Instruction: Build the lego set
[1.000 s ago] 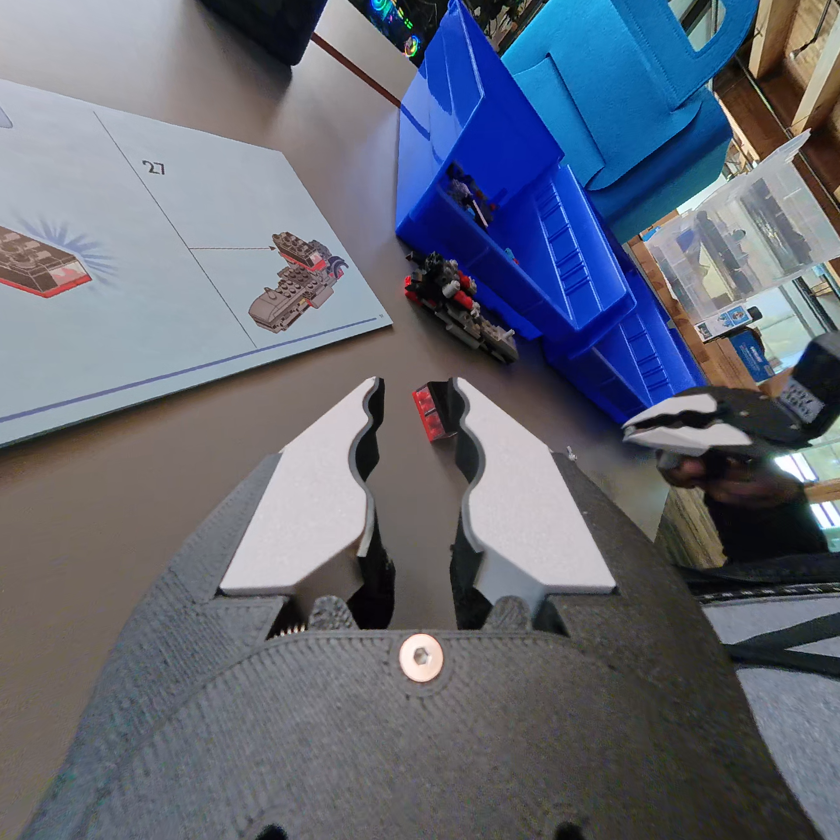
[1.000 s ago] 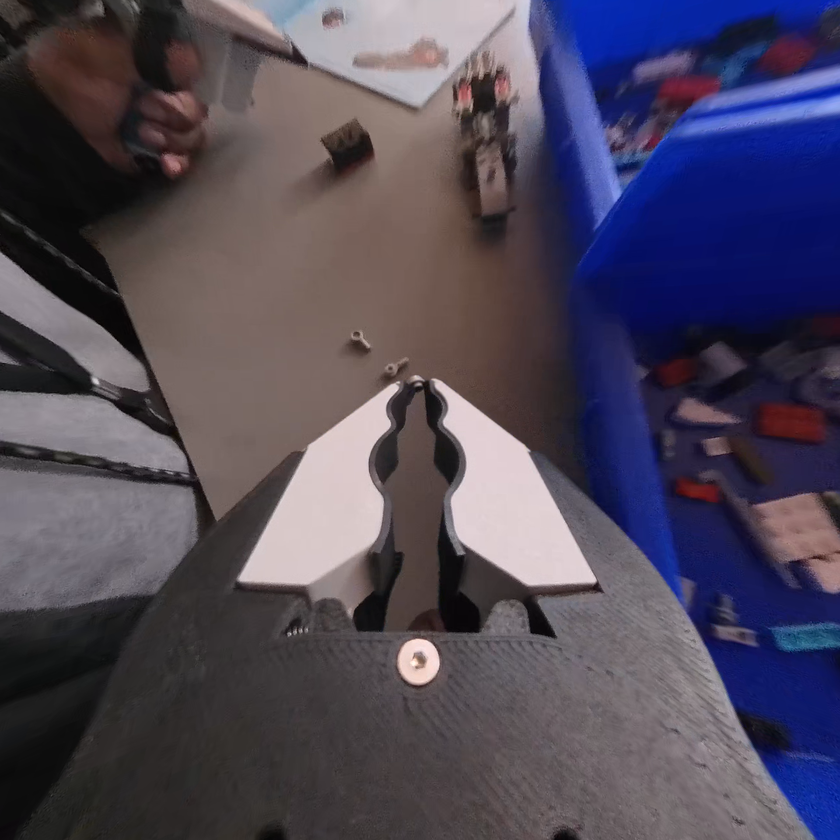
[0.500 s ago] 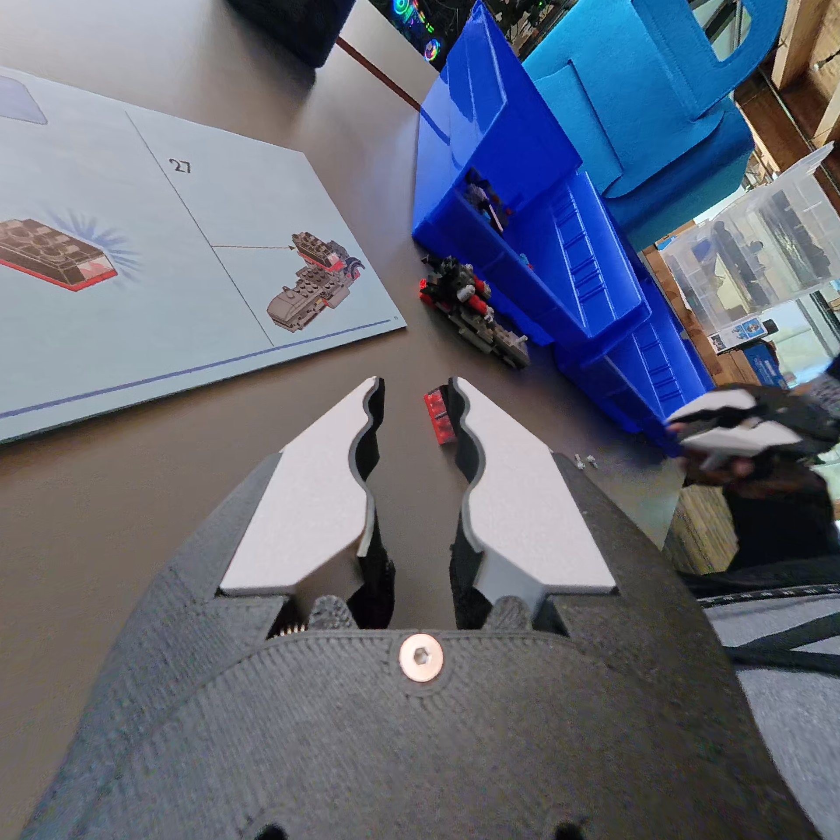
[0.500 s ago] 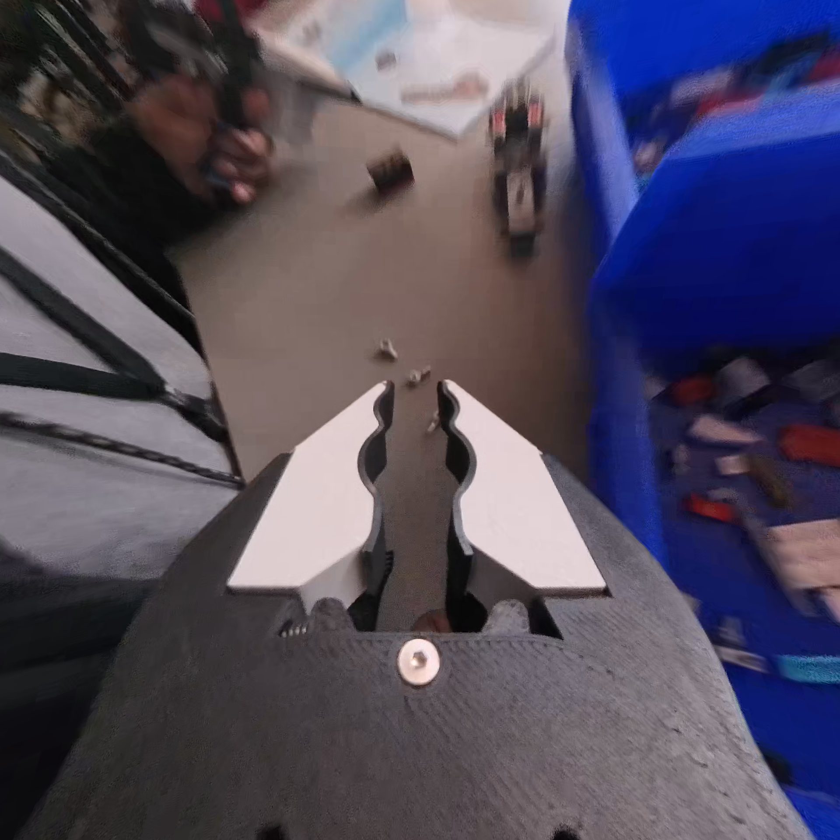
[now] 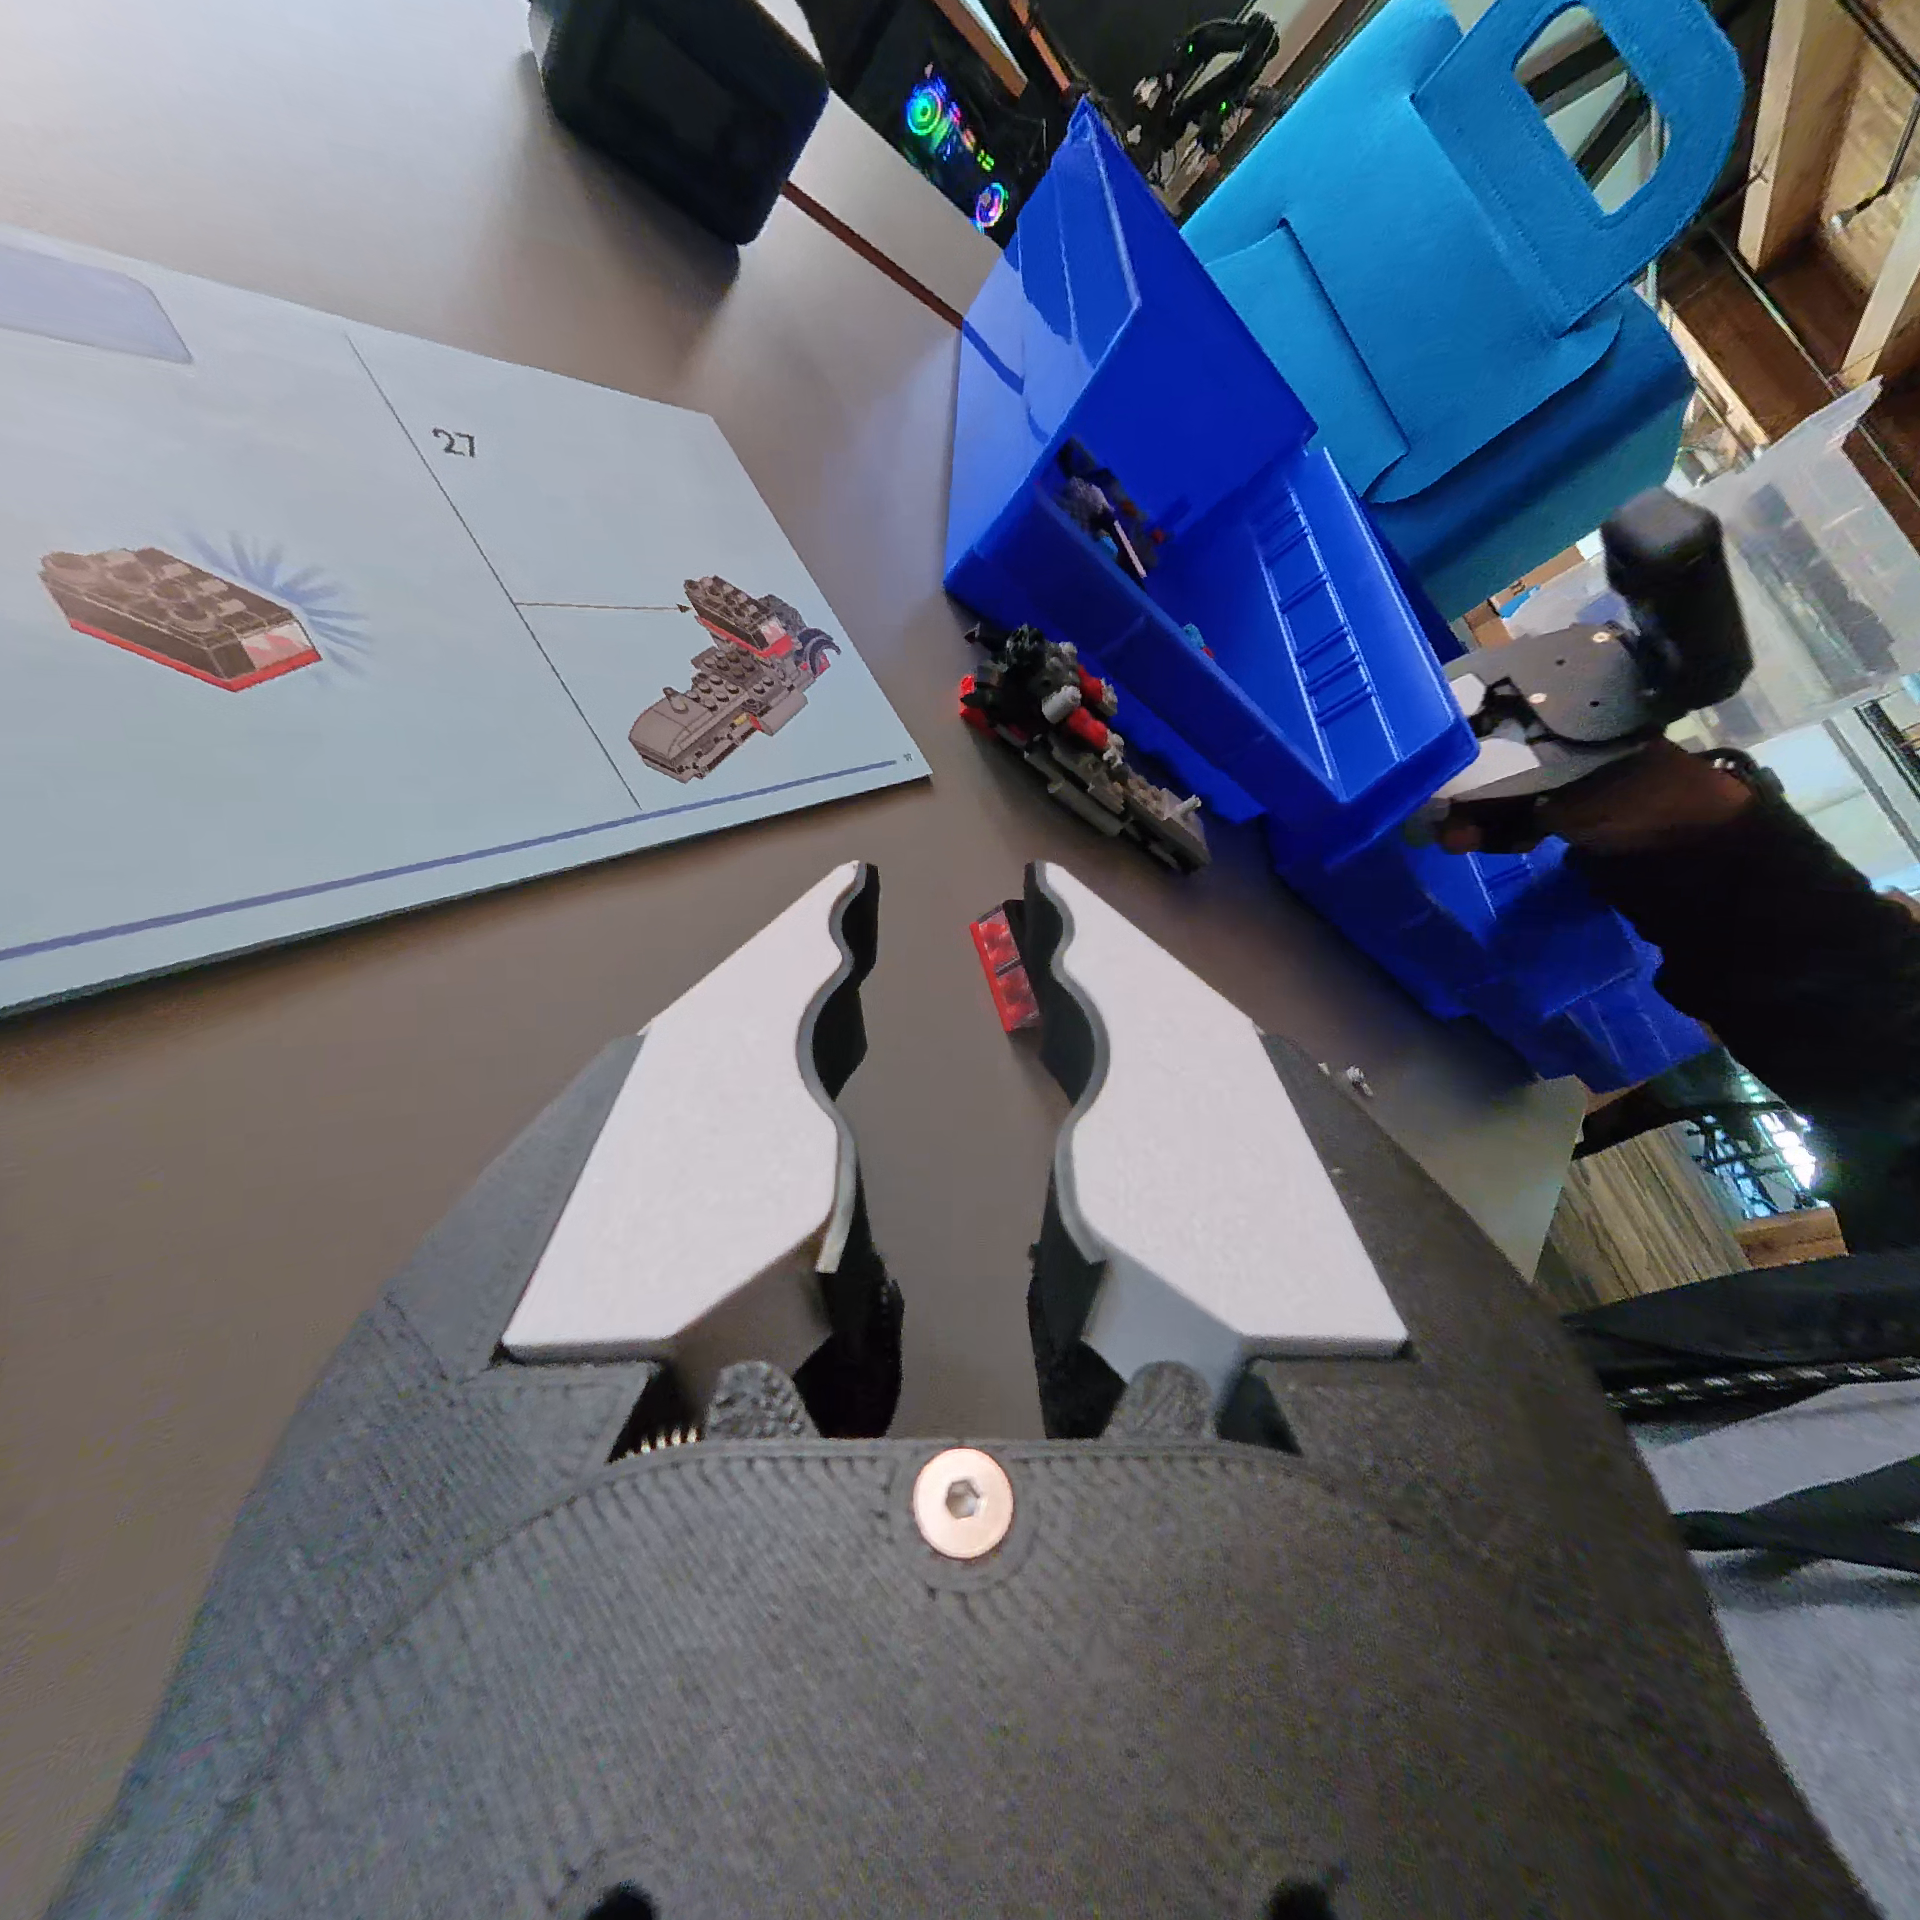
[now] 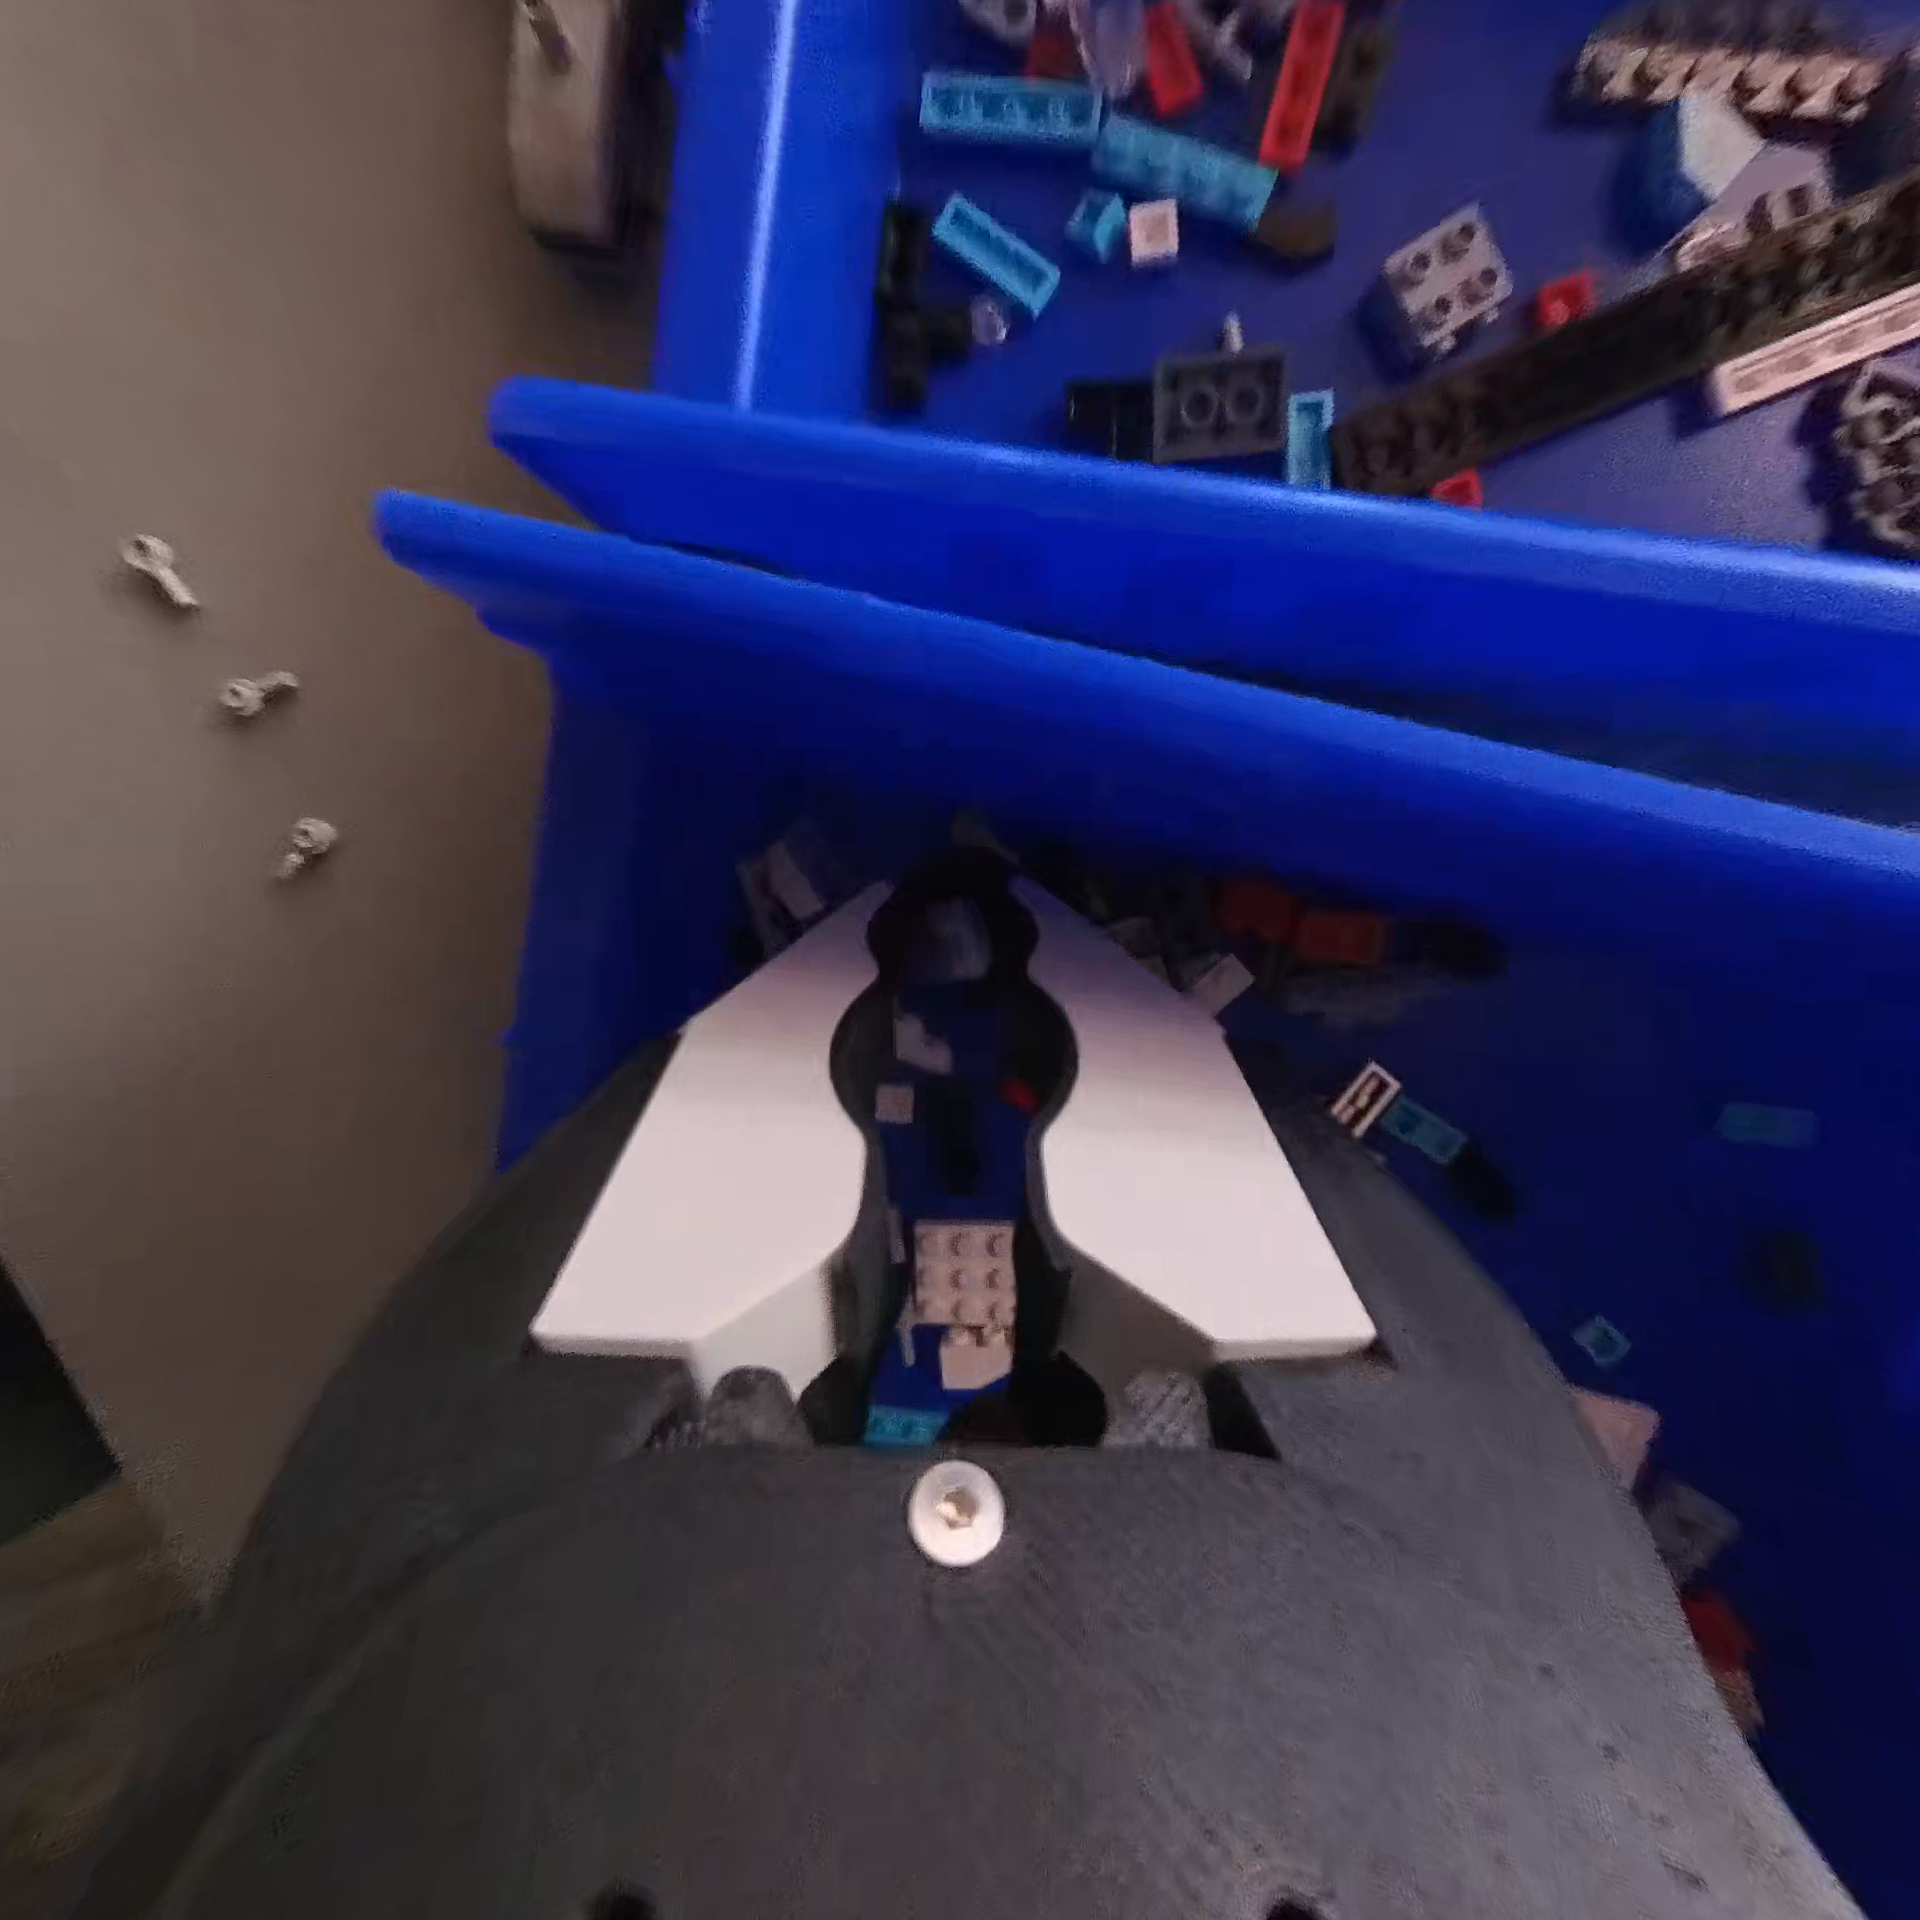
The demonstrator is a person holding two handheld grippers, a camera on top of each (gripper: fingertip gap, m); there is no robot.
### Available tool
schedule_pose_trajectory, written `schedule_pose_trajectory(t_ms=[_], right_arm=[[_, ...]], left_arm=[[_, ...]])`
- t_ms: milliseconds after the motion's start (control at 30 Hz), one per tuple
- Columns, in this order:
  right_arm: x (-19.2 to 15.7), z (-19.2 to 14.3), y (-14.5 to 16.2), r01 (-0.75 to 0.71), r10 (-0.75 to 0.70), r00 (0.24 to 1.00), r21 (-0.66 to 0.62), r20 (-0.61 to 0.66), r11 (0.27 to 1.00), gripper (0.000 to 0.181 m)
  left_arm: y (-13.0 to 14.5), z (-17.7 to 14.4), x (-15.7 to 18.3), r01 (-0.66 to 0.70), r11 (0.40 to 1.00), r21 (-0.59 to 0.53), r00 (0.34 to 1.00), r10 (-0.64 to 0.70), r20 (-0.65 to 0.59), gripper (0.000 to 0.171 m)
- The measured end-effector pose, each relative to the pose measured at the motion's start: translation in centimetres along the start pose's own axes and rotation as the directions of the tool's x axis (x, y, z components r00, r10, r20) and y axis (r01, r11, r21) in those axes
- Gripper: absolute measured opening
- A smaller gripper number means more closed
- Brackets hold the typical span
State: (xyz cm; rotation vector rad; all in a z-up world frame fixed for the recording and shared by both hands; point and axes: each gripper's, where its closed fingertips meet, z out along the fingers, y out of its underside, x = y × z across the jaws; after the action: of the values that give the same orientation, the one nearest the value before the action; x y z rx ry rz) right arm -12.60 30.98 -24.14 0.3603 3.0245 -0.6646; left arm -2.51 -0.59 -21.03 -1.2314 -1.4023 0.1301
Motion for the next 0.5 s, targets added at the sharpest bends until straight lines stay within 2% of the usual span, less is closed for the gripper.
schedule_pose_trajectory(t_ms=[100,233,367,500], right_arm=[[0.1,0.5,0.5,-0.005,0.005,1.000,-0.028,0.000,1.000,0.022],[2.3,-0.8,1.5,0.013,-0.025,0.990,-0.081,-0.141,0.997,0.018],[1.3,-1.8,-0.7,0.013,-0.009,0.995,0.043,-0.096,0.999,0.014],[0.1,-0.5,-1.3,0.103,-0.098,0.992,0.058,-0.073,0.993,0.014]], left_arm=[[0.3,0.3,0.0,0.011,1.000,-0.029,1.000,-0.011,-0.006,0.029],[0.4,0.5,0.0,0.026,0.999,-0.048,0.999,-0.027,-0.021,0.029],[0.4,0.5,0.0,0.021,0.999,-0.049,0.999,-0.022,-0.023,0.029],[0.4,0.4,0.2,0.012,0.999,-0.039,0.999,-0.013,-0.029,0.029]])
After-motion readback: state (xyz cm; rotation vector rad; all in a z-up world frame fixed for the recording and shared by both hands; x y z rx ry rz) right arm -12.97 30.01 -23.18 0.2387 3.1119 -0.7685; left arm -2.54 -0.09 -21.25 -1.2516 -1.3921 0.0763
